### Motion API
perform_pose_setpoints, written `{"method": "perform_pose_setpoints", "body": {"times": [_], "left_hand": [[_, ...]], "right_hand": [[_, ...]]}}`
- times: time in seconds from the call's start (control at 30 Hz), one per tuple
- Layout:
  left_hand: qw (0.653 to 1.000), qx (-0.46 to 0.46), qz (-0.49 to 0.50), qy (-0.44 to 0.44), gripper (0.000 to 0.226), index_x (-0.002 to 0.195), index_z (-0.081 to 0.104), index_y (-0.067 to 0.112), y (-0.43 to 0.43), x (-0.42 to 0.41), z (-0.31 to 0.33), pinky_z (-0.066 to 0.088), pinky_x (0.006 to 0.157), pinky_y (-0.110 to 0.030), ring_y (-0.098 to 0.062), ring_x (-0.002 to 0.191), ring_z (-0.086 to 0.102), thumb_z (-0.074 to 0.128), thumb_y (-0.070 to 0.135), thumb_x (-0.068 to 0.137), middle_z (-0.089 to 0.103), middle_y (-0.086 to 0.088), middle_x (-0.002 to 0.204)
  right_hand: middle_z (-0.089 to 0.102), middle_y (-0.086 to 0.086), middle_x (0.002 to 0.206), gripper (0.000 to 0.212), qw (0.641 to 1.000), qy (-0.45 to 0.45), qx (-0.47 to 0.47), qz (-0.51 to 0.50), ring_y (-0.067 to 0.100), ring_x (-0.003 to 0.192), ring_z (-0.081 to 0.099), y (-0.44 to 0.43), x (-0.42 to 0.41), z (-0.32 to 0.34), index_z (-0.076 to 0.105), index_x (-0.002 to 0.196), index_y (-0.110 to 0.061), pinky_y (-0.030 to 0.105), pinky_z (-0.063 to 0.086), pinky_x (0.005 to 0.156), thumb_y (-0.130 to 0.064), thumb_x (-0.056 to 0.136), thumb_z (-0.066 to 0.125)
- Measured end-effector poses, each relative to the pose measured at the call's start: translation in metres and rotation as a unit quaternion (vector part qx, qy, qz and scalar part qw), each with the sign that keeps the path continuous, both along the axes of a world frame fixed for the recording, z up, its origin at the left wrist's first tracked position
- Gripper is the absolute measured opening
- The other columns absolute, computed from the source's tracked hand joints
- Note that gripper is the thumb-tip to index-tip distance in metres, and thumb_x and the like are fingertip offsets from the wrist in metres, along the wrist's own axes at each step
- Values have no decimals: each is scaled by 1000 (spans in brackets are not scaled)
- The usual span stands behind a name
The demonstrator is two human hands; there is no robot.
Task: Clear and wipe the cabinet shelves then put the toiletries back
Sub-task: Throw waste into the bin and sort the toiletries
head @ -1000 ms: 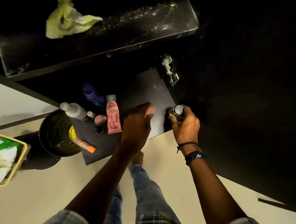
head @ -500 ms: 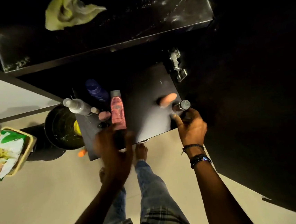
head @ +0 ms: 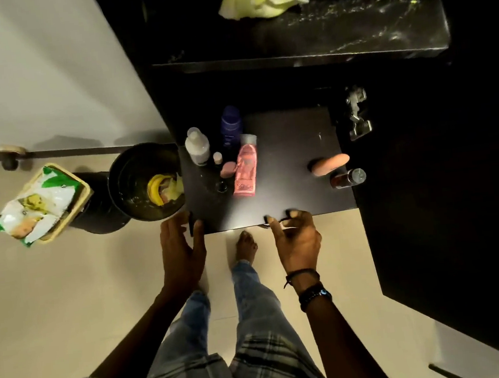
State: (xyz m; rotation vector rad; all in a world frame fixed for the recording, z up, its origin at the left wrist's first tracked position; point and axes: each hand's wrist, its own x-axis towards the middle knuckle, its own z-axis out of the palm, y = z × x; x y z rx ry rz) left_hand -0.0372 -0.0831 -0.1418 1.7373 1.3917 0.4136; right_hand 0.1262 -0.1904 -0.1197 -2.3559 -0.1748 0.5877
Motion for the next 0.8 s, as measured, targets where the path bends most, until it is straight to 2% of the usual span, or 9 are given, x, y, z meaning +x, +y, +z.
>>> {"method": "perform_pose_setpoints", "body": {"times": [0.1,0.23,0.33,0.37,0.47,0.53,0.57,0.67,0.8], "left_hand": [[1000,-3,12,12,28,118,49,10,5,-19,0,50,76,-39,-20,96,51,54,24,94,51,-7,112],[998,-15,45,37,29,121,48,5,6,-63,-11,51,79,-41,-26,99,53,52,16,94,52,-14,116],[994,-54,79,61,39,125,46,4,2,-100,-21,51,83,-44,-30,99,55,45,25,93,51,-17,120],[991,-71,93,65,44,126,46,3,1,-112,-25,51,83,-43,-31,99,56,42,28,90,52,-17,120],[983,-118,116,74,54,127,46,4,-2,-141,-39,48,81,-39,-31,98,57,40,35,84,53,-18,121],[979,-141,122,81,57,129,46,5,-2,-156,-53,47,82,-35,-29,100,57,40,39,83,53,-16,121],[978,-149,122,81,58,129,46,5,-1,-162,-64,48,82,-35,-28,100,57,40,40,83,54,-16,121],[975,-169,118,79,49,130,46,6,2,-180,-107,48,82,-36,-29,101,58,47,34,90,56,-16,120],[966,-211,133,70,37,132,43,15,11,-190,-179,43,80,-29,-18,98,55,50,19,95,54,-10,123]], "right_hand": [[68,-6,76,41,997,23,18,66,15,73,66,19,-33,-6,57,102,-21,34,55,77,-43,73,77],[65,-3,77,36,983,58,3,173,24,81,64,42,-82,-10,57,105,-22,38,54,81,-39,77,72],[64,-8,77,38,961,67,-34,266,25,88,61,50,-121,-27,53,102,-33,44,50,87,-55,73,65],[63,-9,78,38,955,76,-41,283,22,88,61,52,-131,-35,54,103,-33,41,50,88,-53,74,66],[67,5,83,34,935,132,-67,323,19,83,62,61,-154,-52,60,112,-10,-3,37,79,-25,83,71],[71,12,90,37,922,152,-92,345,23,89,65,70,-165,-71,59,117,-5,-11,27,72,-19,84,70],[71,13,95,40,915,161,-101,355,25,93,65,75,-170,-85,57,119,-6,-9,29,75,-19,84,70],[69,14,106,48,903,165,-127,375,28,98,66,89,-184,-134,54,125,-7,18,43,77,-18,82,72],[66,13,110,54,904,160,-145,368,27,96,66,114,-191,-218,51,128,-6,19,41,70,-21,81,74]]}}
